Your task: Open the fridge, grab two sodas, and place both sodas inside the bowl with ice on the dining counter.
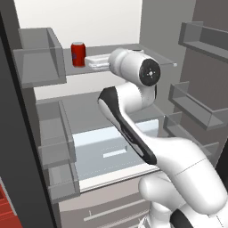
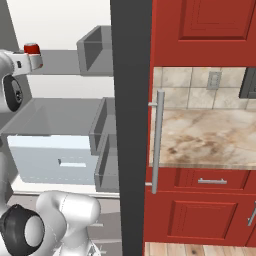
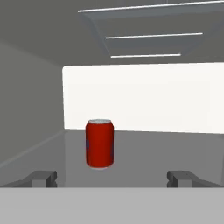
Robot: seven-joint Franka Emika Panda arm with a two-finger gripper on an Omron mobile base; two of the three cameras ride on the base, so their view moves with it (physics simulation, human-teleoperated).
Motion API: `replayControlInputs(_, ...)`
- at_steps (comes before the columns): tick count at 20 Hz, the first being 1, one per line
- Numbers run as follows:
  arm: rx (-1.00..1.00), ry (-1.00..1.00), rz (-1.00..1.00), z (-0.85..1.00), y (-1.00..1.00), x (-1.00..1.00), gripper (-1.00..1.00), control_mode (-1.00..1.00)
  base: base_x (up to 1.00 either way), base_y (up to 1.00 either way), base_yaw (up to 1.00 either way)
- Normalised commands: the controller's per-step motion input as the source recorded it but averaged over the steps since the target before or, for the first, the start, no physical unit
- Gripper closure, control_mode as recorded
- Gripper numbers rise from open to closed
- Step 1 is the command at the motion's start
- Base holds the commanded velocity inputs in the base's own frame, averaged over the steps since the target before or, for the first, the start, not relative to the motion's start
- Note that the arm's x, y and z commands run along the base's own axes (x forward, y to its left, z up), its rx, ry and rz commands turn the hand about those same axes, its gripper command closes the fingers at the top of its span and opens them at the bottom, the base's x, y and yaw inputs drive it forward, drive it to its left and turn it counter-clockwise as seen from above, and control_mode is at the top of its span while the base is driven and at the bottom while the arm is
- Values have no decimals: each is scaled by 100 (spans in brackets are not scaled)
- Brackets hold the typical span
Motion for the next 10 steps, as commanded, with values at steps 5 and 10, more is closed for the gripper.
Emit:
replayControlInputs(5,0,0,0,-2,6,43,-100,-100,0,0,0)
replayControlInputs(10,0,0,0,-6,19,32,-100,-100,0,0,0)
